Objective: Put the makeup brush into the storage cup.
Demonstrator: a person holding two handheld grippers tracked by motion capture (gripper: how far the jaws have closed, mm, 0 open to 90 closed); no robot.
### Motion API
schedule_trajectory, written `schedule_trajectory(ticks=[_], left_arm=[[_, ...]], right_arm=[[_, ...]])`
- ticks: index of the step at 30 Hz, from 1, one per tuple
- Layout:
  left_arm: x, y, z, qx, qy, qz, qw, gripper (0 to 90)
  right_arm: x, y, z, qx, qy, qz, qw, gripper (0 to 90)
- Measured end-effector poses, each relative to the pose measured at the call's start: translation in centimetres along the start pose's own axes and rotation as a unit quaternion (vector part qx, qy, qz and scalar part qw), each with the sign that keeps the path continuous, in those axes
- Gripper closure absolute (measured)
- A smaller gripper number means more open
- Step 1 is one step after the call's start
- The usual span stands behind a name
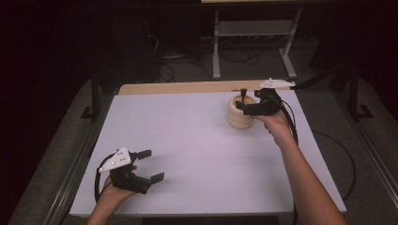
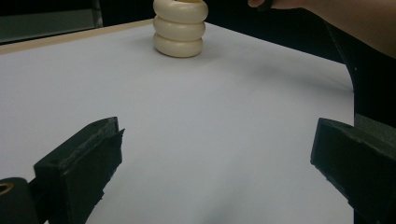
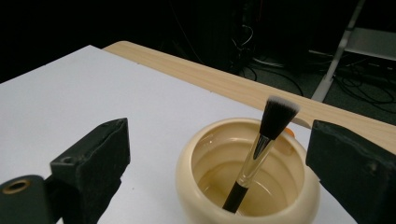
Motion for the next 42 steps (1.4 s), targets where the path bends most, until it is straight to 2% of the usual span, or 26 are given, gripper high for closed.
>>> schedule_trajectory(ticks=[2,11,19,33,39,42], left_arm=[[0.0,-0.1,0.0,0.001,0.005,0.000,1.0000,1.7],[-0.1,-0.1,0.0,0.000,0.002,0.002,1.0000,1.7],[-0.1,-0.2,0.0,0.001,0.007,0.000,1.0000,1.7],[-0.1,-0.1,0.1,-0.002,0.000,0.002,1.0000,1.7],[0.0,-0.2,0.0,0.001,0.008,0.001,1.0000,1.7],[-0.1,-0.3,0.0,0.001,0.004,0.000,1.0000,1.7]], right_arm=[[0.1,-0.2,0.1,0.002,-0.001,-0.002,1.0000,5.7],[0.8,-1.6,0.9,-0.002,-0.017,-0.010,0.9998,3.6],[1.5,-3.0,1.3,-0.015,-0.021,-0.023,0.9994,3.6],[2.2,-5.0,2.6,-0.020,-0.023,-0.035,0.9989,3.6],[2.5,-5.7,3.3,-0.024,-0.024,-0.040,0.9986,3.6],[2.8,-6.1,3.8,-0.021,-0.023,-0.044,0.9986,3.7]])
Point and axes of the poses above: each handheld gripper's, and its own axes: y roughly forward along the jaws, z roughly out of its underside, x roughly to its left, the point moved 5 cm from there along y, roughly forward along the jaws, and after that the axes turned 2 degrees about -x, right-handed, at the moved point
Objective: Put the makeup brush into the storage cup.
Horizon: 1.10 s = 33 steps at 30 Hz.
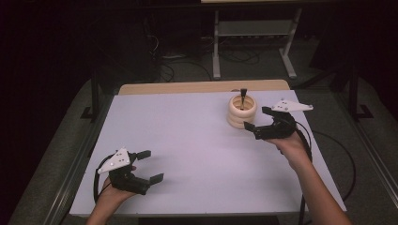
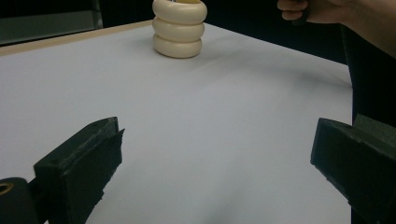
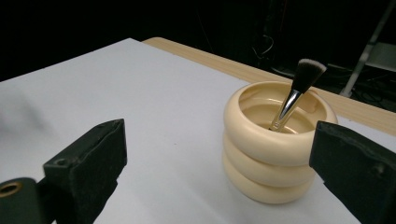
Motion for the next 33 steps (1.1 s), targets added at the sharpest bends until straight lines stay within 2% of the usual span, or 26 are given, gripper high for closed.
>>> schedule_trajectory(ticks=[4,17,25,33], left_arm=[[0.0,0.0,0.0,0.002,0.002,0.002,1.0000,1.7],[0.1,0.0,0.0,0.005,0.005,0.003,1.0000,1.6],[0.1,-0.1,0.1,0.008,0.005,0.001,1.0000,1.7],[0.1,-0.1,0.0,0.001,0.005,-0.001,1.0000,1.7]], right_arm=[[0.4,-0.4,0.5,-0.004,-0.006,-0.006,1.0000,3.7],[1.2,-2.2,2.2,-0.005,0.005,-0.012,0.9999,3.4],[1.9,-3.0,3.1,-0.002,0.000,-0.020,0.9998,3.3],[2.5,-3.9,4.6,0.000,0.004,-0.024,0.9997,3.3]])
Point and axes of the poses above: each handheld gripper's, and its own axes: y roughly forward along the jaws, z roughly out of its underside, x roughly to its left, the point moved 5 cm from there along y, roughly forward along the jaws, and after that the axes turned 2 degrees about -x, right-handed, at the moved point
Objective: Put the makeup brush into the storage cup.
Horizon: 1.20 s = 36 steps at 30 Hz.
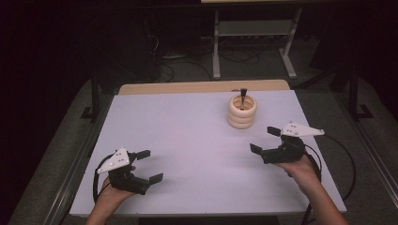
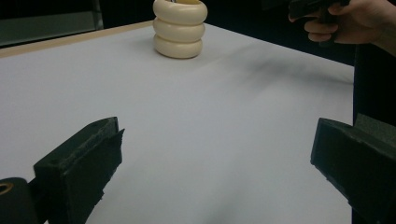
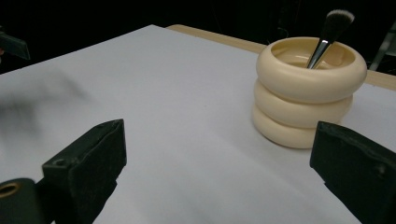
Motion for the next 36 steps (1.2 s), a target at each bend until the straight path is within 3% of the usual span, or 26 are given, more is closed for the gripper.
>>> schedule_trajectory(ticks=[24,36], left_arm=[[0.1,-0.2,-0.1,-0.003,0.000,0.000,1.0000,1.7],[0.2,-0.3,-0.1,-0.003,0.000,0.000,1.0000,1.7]], right_arm=[[1.7,-2.7,3.3,0.001,0.008,0.004,1.0000,3.2],[1.7,-3.6,4.8,-0.001,0.011,0.014,0.9998,2.9]])
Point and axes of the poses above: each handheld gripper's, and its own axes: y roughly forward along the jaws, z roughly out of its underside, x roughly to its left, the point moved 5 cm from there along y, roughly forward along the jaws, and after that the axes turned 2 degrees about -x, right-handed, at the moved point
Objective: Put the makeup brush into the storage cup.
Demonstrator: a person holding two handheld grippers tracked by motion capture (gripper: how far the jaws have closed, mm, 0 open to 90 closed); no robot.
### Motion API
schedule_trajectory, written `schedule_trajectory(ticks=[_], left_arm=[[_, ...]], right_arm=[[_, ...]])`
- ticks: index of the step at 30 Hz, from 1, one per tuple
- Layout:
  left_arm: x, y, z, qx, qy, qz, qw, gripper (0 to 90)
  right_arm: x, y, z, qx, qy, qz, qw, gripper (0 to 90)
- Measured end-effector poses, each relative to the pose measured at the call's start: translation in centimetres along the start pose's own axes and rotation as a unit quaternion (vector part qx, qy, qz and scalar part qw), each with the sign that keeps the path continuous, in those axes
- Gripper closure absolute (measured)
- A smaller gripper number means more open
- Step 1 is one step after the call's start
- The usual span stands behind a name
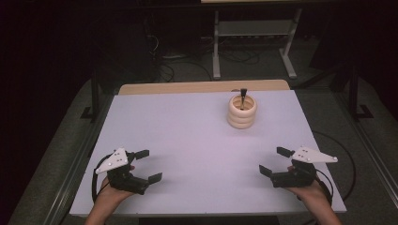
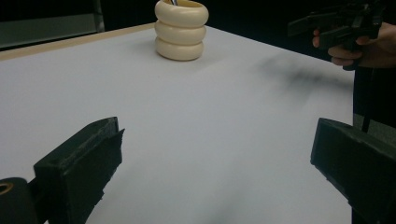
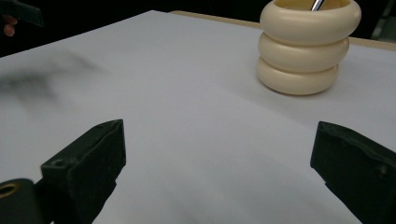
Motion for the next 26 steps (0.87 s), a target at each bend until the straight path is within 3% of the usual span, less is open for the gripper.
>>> schedule_trajectory(ticks=[17,26], left_arm=[[0.11,0.20,0.35,0.006,0.001,-0.001,1.0000,1.7],[0.01,0.45,0.51,0.012,0.005,0.001,0.9999,1.7]], right_arm=[[-0.25,0.42,1.02,0.022,-0.016,0.005,0.9996,2.9],[-0.25,0.36,0.83,0.017,-0.020,0.004,0.9997,2.9]])
Point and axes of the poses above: each handheld gripper's, and its own axes: y roughly forward along the jaws, z roughly out of its underside, x roughly to its left, the point moved 5 cm from there along y, roughly forward along the jaws, and after that the axes turned 2 degrees about -x, right-handed, at the moved point
